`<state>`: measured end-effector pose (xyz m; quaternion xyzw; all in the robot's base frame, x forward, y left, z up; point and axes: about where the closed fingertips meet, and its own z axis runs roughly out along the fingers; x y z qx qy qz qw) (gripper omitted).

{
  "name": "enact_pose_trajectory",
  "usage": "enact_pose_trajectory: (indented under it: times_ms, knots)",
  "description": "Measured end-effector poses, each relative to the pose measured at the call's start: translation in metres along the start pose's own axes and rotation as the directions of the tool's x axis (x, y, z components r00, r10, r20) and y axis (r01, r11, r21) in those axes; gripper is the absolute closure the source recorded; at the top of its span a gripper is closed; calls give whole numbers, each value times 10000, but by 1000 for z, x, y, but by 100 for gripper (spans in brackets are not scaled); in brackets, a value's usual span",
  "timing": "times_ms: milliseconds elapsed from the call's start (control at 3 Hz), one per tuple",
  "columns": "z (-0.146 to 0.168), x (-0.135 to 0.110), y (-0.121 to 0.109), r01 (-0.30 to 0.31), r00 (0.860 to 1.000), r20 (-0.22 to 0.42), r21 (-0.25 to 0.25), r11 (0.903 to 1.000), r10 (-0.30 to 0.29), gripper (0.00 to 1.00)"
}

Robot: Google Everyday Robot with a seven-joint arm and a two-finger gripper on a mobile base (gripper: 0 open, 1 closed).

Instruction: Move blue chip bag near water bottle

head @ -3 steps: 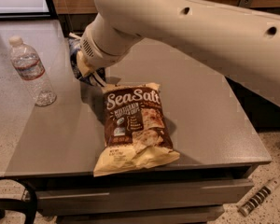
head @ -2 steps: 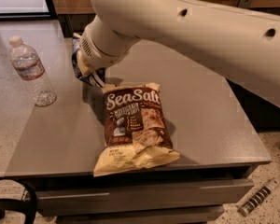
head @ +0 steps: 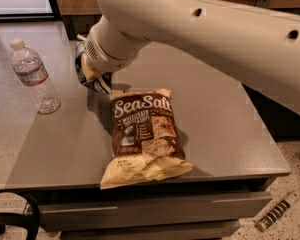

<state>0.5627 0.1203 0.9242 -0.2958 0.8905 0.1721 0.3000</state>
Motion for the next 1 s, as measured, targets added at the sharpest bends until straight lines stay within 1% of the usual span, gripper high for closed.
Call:
enact_pose_trajectory:
  times_ms: [333,667,1000]
  knots:
    - [-3,-1,1,29,10000,40,18,10000,-29,22]
    - [-6,-1,2,55,10000,78,34,10000,-55,0]
    - [-6,-1,3,56,10000,79,35,10000,-56,0]
